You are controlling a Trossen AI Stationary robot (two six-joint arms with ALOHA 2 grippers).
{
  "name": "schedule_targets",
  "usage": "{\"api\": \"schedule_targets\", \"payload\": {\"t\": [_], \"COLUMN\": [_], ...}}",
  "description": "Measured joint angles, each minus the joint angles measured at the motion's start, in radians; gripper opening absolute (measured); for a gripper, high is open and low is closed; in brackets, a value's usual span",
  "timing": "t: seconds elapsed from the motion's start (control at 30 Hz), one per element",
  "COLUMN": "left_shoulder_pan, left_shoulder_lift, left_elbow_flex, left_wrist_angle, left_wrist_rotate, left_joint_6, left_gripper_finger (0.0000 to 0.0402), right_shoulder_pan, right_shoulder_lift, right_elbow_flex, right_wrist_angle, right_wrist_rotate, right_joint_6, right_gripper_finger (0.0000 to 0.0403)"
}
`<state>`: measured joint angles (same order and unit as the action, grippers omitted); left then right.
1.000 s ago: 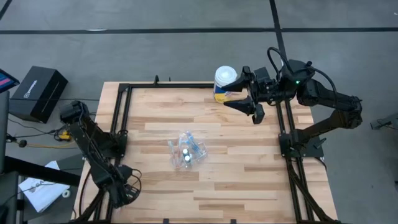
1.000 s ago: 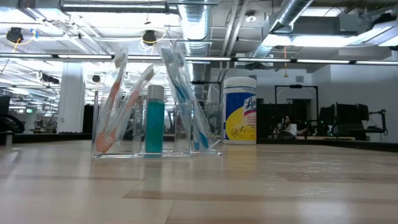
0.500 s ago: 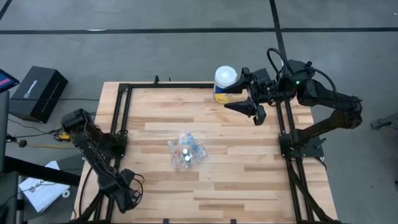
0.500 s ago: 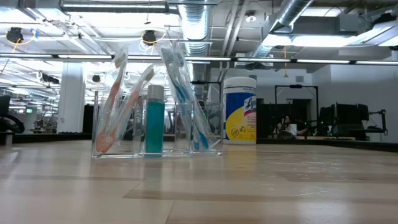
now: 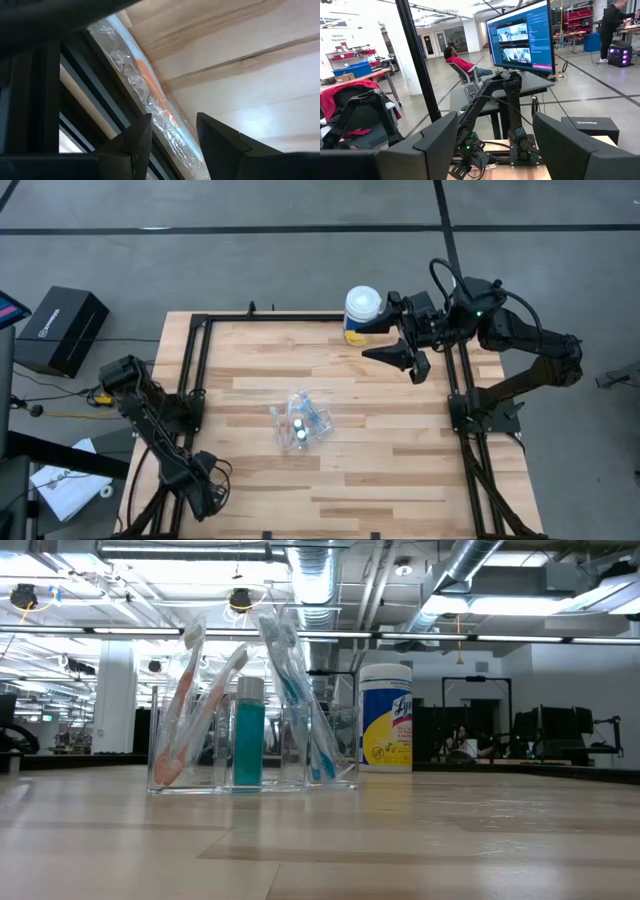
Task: Pick & Place toothbrushing station
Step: Put the orange toothbrush into the transparent organizer
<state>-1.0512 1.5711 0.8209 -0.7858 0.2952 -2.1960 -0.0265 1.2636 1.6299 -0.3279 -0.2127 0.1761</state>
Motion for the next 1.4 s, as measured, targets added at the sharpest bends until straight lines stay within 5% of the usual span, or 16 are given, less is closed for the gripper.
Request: {"api": "schedule_targets", "payload": {"t": [0.27, 0.93, 1.4], "left_shoulder_pan": [0.063, 0.039, 0.106], "left_shoulder_lift": [-0.013, -0.014, -0.020], "left_elbow_flex": [-0.002, -0.078, -0.199], "left_wrist_angle": [0.037, -0.008, 0.227], "left_wrist_rotate": [0.053, 0.107, 0.153], "left_joint_6": [0.134, 0.781, 0.893], "left_gripper_finger": [0.0137, 0.0140, 0.0133], "right_shoulder_pan": [-0.009, -0.042, -0.042], "right_shoulder_lift": [0.000, 0.000, 0.000], "right_elbow_flex": [0.000, 0.000, 0.000], "right_wrist_angle": [0.000, -0.015, -0.014], "right_wrist_rotate": [-0.026, -0.075, -0.022], "right_joint_6": [-0.026, -0.039, -0.002], "right_gripper_finger": [0.0248, 0.0248, 0.0248]}}
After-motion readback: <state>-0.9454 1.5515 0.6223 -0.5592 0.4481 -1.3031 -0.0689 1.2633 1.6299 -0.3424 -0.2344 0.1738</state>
